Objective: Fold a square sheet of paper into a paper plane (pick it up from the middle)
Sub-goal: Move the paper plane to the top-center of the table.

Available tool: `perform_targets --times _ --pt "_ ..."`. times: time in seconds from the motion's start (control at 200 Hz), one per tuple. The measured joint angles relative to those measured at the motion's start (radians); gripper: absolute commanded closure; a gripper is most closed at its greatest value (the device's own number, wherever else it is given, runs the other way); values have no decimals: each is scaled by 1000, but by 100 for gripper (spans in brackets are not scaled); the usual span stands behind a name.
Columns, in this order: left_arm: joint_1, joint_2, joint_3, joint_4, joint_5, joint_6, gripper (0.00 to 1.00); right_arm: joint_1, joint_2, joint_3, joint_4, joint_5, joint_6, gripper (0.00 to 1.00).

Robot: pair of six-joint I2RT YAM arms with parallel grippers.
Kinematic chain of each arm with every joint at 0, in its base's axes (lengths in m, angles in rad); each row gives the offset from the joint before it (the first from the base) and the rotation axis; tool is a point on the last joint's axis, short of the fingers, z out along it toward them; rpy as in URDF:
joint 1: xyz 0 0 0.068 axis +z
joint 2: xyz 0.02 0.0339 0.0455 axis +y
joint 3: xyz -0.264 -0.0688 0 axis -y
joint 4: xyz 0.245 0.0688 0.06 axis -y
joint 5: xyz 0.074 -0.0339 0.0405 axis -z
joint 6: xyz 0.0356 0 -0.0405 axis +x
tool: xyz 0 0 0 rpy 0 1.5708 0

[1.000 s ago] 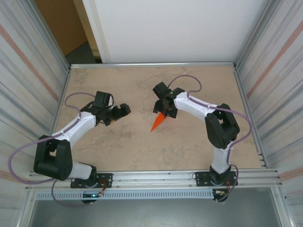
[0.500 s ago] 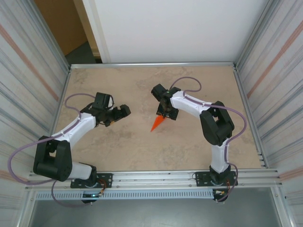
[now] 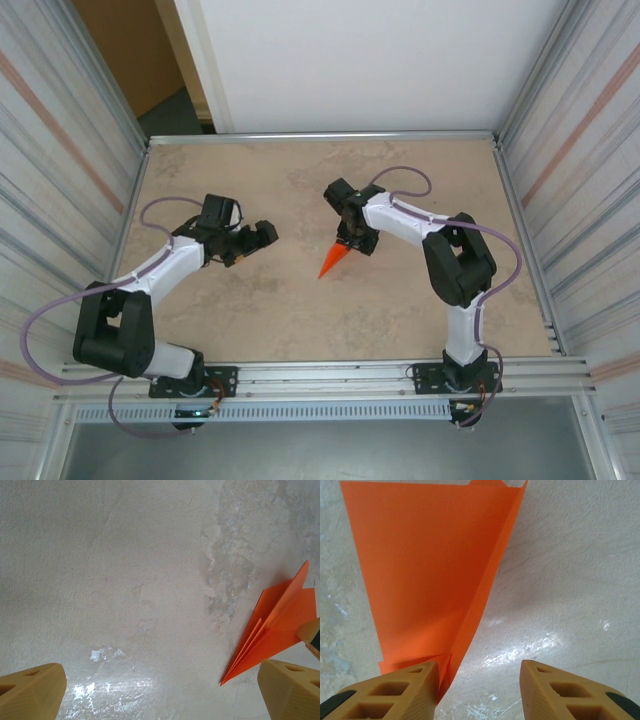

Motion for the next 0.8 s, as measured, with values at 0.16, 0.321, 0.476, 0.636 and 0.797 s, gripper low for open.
perform_targets --times 0.16,0.321,0.476,0.636,0.797 --pt "0 0 0 0 3 0 1 -9 0 0 20 -12 4 62" --pt "0 1 5 0 3 0 1 -12 0 -3 38 -12 22 73" --pt "0 11 12 0 3 0 1 -13 0 -5 50 -16 21 81" --pt "0 13 18 0 2 0 1 -14 0 -14 56 -19 20 95" --pt "16 13 19 0 -1 -11 1 -17 -6 -16 80 -16 -35 100"
